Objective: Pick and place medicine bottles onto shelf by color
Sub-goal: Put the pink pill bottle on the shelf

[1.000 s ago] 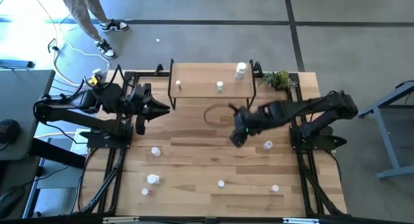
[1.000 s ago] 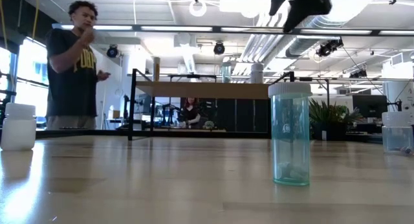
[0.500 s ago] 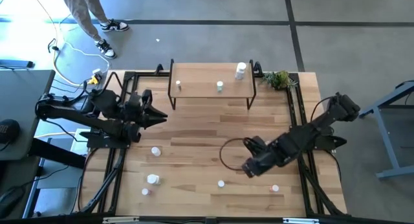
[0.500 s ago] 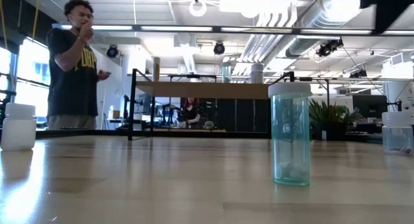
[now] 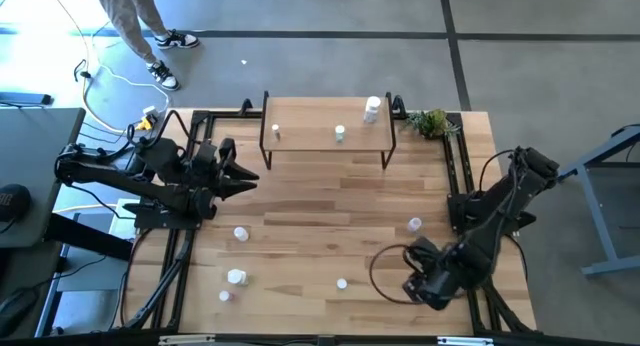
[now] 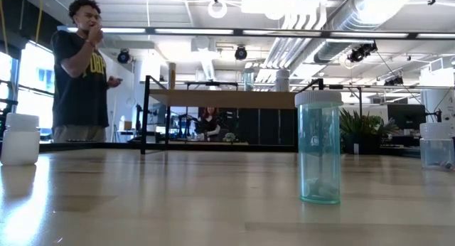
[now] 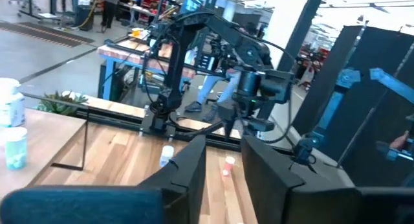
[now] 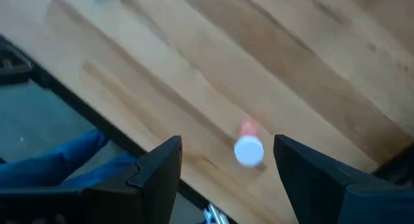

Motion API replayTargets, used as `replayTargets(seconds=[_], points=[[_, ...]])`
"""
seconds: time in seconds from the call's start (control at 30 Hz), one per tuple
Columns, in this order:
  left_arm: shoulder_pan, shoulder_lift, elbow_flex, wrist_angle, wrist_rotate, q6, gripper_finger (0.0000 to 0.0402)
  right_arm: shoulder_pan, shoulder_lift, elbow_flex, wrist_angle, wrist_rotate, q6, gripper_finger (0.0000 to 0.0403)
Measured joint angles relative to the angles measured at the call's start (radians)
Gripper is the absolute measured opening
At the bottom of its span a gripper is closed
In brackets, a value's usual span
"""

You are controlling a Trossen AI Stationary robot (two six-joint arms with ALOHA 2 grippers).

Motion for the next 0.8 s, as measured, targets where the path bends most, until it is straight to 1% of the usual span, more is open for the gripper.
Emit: replayTargets(seconds=[0.17, 0.3, 0.43, 0.7, 0.8], points=[[0.000, 0.000, 0.000, 0.000, -0.017, -0.025, 0.0134, 0.076, 0.006, 0.000, -0.034, 0.004, 0.085, 0.0236], [0.000, 0.000, 0.000, -0.001, -0.017, -0.023, 0.0152, 0.120, 0.027, 0.000, -0.036, 0.023, 0.143, 0.0236], [0.000, 0.000, 0.000, -0.002, -0.020, -0.023, 0.0153, 0.139, 0.062, 0.000, -0.034, 0.024, 0.171, 0.0236], [0.000, 0.000, 0.000, -0.001, -0.028, -0.048, 0.0149, 0.138, 0.147, 0.000, -0.006, 0.013, 0.199, 0.0236], [0.000, 0.000, 0.000, 0.000, -0.028, -0.049, 0.0149, 0.139, 0.176, 0.000, -0.003, -0.007, 0.224, 0.0236]])
